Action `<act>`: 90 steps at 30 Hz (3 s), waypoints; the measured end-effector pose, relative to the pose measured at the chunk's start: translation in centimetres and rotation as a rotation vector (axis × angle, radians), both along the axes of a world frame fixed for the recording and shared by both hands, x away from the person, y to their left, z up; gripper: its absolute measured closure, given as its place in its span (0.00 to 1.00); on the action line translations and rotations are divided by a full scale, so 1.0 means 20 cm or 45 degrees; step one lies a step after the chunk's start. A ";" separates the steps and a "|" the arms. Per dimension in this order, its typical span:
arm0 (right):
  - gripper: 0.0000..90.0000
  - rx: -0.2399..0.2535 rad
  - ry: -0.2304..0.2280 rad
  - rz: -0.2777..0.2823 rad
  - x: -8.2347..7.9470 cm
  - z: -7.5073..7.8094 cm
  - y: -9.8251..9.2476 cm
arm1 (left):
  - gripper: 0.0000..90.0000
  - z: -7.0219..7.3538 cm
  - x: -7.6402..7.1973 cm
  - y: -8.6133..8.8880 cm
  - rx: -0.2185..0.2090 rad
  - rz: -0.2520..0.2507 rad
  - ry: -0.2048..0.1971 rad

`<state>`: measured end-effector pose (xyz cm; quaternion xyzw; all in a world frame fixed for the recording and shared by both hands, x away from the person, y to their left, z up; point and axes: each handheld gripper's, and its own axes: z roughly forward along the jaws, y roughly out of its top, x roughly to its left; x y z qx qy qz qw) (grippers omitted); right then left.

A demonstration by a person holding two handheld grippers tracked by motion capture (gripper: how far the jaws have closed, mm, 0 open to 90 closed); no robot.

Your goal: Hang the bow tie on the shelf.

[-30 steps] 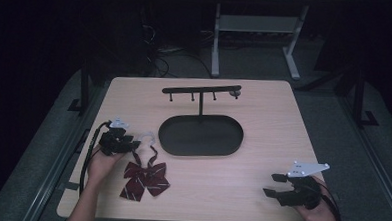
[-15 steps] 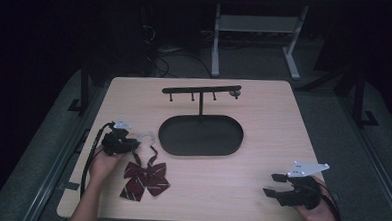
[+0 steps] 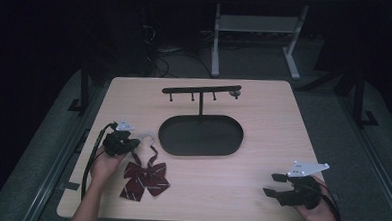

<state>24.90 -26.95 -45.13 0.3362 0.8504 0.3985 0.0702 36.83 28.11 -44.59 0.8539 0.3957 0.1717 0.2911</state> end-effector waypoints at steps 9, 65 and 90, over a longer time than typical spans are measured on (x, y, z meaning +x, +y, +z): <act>0.39 -0.001 0.004 -0.003 0.00 0.00 0.00 | 0.98 0.09 -0.08 -0.02 -0.054 -0.058 -0.062; 0.39 0.011 -0.003 -0.005 0.01 0.00 -0.02 | 0.98 0.65 -0.32 -0.22 -0.190 -0.248 -0.360; 0.39 0.010 -0.002 -0.011 0.02 0.00 -0.02 | 0.98 0.79 -0.21 -0.37 -0.158 -0.309 -0.388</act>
